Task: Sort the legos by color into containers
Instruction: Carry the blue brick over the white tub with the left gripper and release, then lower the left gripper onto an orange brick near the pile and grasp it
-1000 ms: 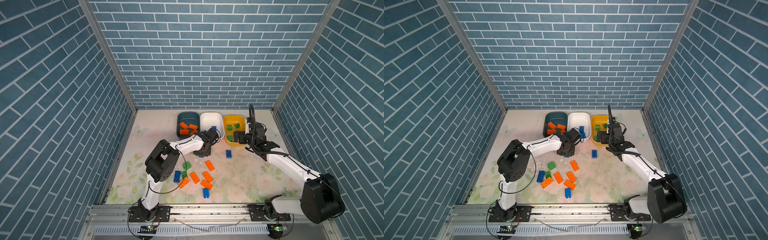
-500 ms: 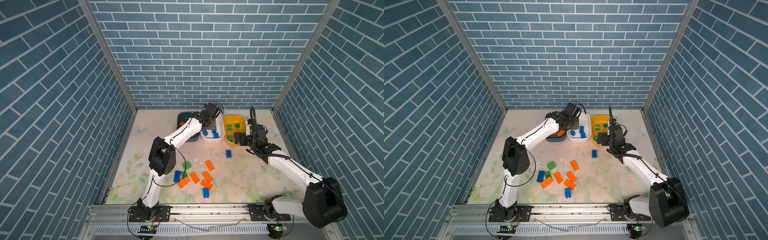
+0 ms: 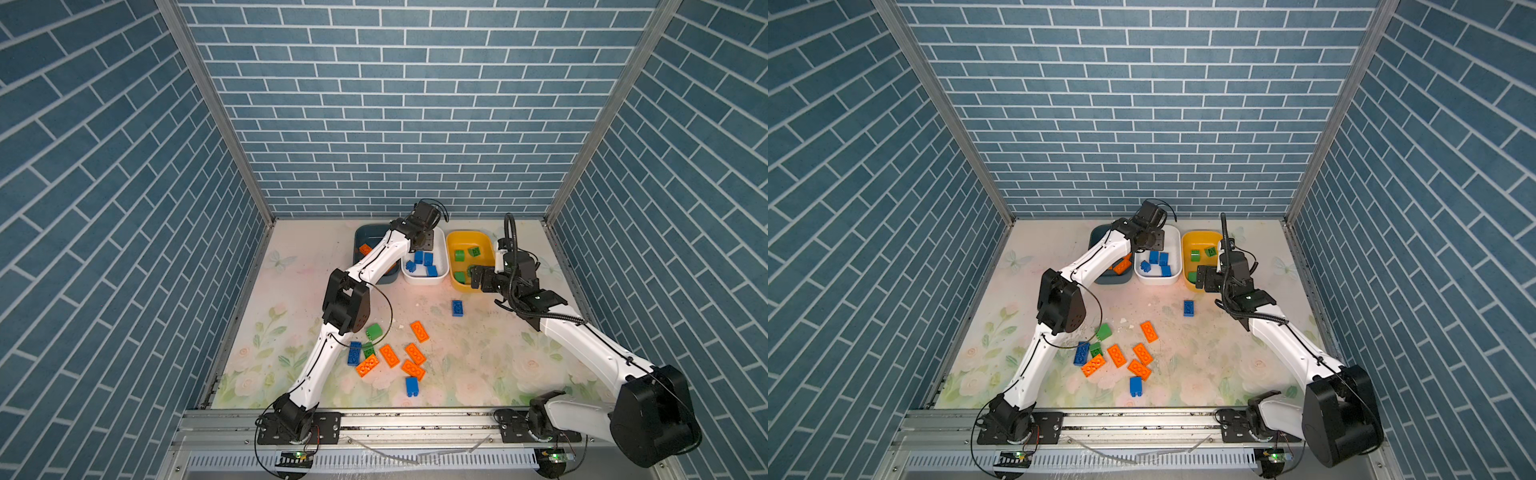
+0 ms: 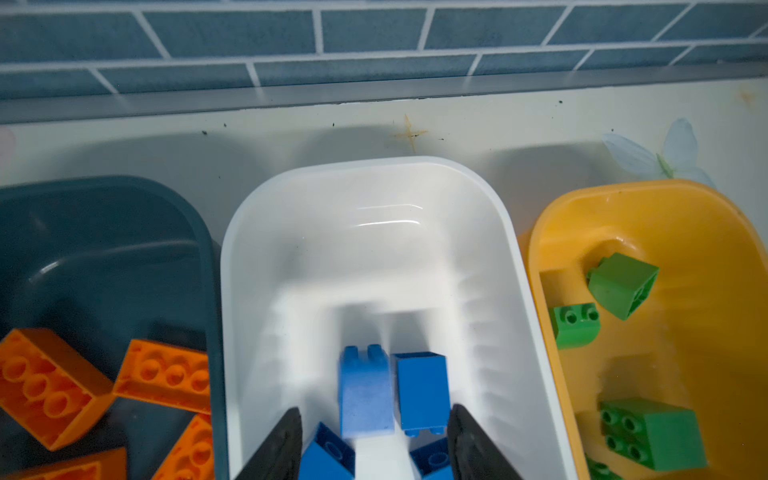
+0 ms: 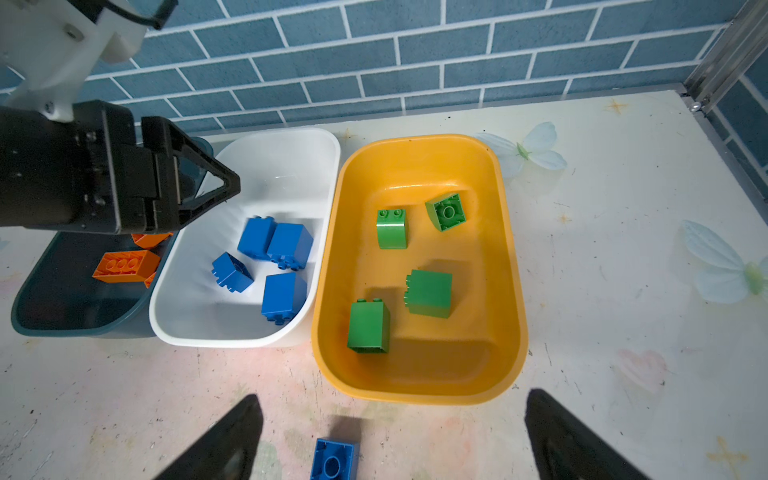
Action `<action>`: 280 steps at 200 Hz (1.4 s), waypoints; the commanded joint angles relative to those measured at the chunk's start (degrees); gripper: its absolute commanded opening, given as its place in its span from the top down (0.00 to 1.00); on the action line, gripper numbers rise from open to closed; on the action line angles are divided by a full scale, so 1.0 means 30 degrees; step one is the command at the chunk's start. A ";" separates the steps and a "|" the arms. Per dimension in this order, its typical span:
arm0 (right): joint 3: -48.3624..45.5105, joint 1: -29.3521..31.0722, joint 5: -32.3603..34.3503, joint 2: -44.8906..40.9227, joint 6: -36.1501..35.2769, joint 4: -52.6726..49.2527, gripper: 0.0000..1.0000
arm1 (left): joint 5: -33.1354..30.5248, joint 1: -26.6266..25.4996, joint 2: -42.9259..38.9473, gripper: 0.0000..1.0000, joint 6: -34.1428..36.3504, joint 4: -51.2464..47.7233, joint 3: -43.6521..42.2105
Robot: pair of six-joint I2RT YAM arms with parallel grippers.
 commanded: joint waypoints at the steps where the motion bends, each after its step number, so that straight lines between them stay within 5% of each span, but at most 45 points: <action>1: -0.0543 0.0006 -0.0058 -0.0451 -0.0420 -0.0223 0.02 | 0.1892 0.0088 -0.0753 0.28 0.0400 -0.0323 -0.0259; 72: 0.0149 0.0003 -0.1011 -0.0059 0.0459 -0.0267 0.02 | 0.2557 -0.1238 -0.6781 0.01 0.2286 0.2119 -0.9383; 111: 0.0541 0.0004 -0.1089 0.0137 0.0416 -0.0353 0.01 | 0.4295 -0.1808 -0.8783 0.01 0.6207 0.2228 -1.3481; 166: 0.0848 0.0004 -0.0226 -0.0231 -0.0119 -0.1255 0.02 | 0.8927 -0.2083 -0.9806 0.01 1.1560 -0.1145 -1.6252; 201: 0.0918 -0.0012 -0.0169 -0.0160 -0.0157 -0.1346 0.01 | 0.7929 -0.2920 -0.9040 0.01 1.3404 -0.2789 -1.6616; 280: 0.1242 0.0006 -0.0160 0.0076 -0.0156 -0.1495 0.02 | 0.6379 -0.4470 -0.7142 0.01 1.3547 -0.2645 -1.6312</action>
